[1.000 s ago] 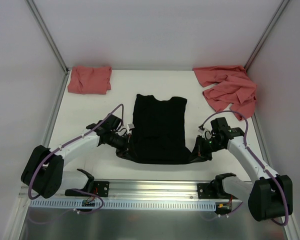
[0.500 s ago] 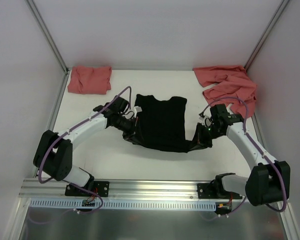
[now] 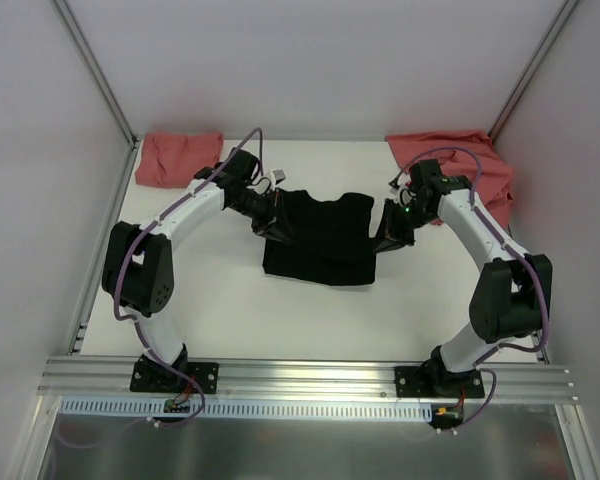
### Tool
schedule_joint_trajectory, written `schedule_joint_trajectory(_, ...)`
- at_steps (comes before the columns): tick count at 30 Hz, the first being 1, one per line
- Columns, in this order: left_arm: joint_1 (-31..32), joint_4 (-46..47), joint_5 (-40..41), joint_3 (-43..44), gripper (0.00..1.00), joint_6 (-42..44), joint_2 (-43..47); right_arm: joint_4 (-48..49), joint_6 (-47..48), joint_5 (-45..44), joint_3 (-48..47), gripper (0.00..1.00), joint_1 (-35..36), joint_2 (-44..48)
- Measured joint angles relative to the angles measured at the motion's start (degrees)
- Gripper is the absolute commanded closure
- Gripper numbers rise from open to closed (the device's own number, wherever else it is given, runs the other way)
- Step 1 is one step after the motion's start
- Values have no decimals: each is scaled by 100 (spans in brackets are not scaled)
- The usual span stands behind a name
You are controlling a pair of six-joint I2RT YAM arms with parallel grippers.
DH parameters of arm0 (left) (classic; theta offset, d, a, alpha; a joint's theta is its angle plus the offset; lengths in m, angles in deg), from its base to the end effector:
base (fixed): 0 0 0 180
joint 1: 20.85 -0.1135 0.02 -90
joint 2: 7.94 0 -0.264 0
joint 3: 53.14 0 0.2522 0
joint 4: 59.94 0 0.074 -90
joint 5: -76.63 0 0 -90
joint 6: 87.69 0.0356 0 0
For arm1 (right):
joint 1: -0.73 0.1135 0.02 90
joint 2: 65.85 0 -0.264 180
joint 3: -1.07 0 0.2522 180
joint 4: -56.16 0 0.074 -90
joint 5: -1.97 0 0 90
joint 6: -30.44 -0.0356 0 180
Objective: Fold and stack the t-shirts
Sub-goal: Fold the long partially folded tshirt into a neat square
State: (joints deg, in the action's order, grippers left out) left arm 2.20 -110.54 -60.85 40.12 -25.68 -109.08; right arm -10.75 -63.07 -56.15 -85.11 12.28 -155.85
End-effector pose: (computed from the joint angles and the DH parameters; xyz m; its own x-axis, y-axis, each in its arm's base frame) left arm 0.3321 -0.1698 0.2544 -0.9832 0.0737 -0.1668 0.1786 0.5726 -0.8002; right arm 0.2961 0.0797 0.2623 -0.9440 -0.1399 -0.2989 -0.2835 0.8071 0.5178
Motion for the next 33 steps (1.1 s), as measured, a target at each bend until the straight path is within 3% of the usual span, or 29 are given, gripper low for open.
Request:
schedule_joint_trajectory(14, -675, -162, -120, 756, 100, 85, -625, -116, 4, -20, -1790, 100, 0, -1266)
schedule_joint_trajectory(24, -892, -223, -275, 2210, 100, 22, -1794, -216, -33, -107, -3362, 100, -98, -2415)
schedule_joint_trajectory(25, -901, -214, -310, 2356, 96, 11, -1956, -223, -35, -111, -3449, 100, -114, -2520)
schedule_joint_trajectory(26, -927, -203, -345, 2481, 82, 4, -2118, -216, -35, -114, -3512, 100, -127, -2616)
schedule_joint_trajectory(27, -927, -210, -387, 2612, 37, -17, -2284, -210, -42, -116, -3560, 100, -140, -2719)
schedule_joint_trajectory(28, -927, -184, -426, 2697, 2, -35, -2437, -197, -46, -125, -3574, 91, -151, -2798)
schedule_joint_trajectory(31, -929, -61, -487, 2824, 1, -195, -2822, -155, -72, -214, -3591, 37, -177, -3069)
schedule_joint_trajectory(32, -929, -11, -455, 2824, 1, -238, -2905, -116, -79, -269, -3593, 6, -184, -3150)
schedule_joint_trajectory(33, -929, 70, -391, 2822, 1, -278, -2959, -66, -103, -319, -3598, 0, -195, -3230)
